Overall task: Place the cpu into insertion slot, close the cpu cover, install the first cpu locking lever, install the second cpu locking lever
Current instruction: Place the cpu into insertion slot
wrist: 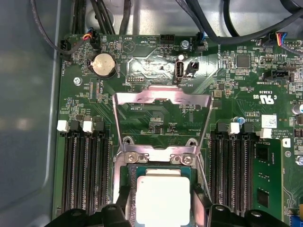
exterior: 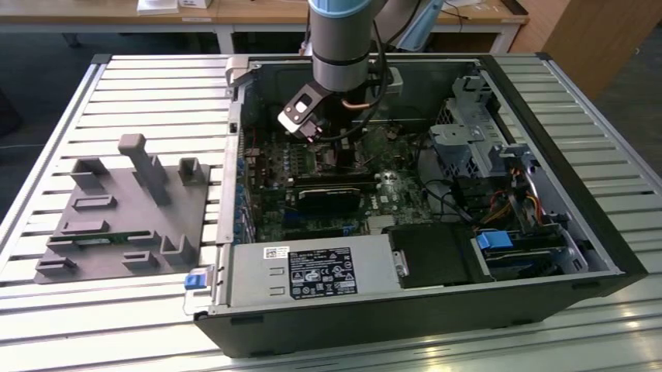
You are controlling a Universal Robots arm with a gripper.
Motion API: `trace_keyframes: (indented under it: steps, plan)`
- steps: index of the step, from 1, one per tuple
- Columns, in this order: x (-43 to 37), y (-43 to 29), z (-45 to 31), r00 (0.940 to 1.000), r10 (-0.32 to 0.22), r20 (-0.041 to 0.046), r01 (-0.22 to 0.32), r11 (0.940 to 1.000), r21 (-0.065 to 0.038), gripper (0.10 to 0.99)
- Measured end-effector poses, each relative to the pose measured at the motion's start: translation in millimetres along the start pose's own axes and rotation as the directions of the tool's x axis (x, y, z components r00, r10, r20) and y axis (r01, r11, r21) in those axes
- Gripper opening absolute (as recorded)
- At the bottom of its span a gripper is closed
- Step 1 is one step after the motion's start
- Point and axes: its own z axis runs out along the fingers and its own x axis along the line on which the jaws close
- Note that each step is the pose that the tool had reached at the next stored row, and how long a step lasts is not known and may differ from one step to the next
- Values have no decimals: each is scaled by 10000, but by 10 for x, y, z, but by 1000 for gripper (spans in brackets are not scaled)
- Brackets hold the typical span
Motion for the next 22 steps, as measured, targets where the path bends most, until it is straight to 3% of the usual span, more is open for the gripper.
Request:
trace_keyframes:
  steps: [19, 22]
  plan:
    - [31, 0, 0, 10000, 1, 2, -1, 10000, 2, 616]
    - [31, 0, -2, 10000, 1, 0, -1, 10000, 3, 549]
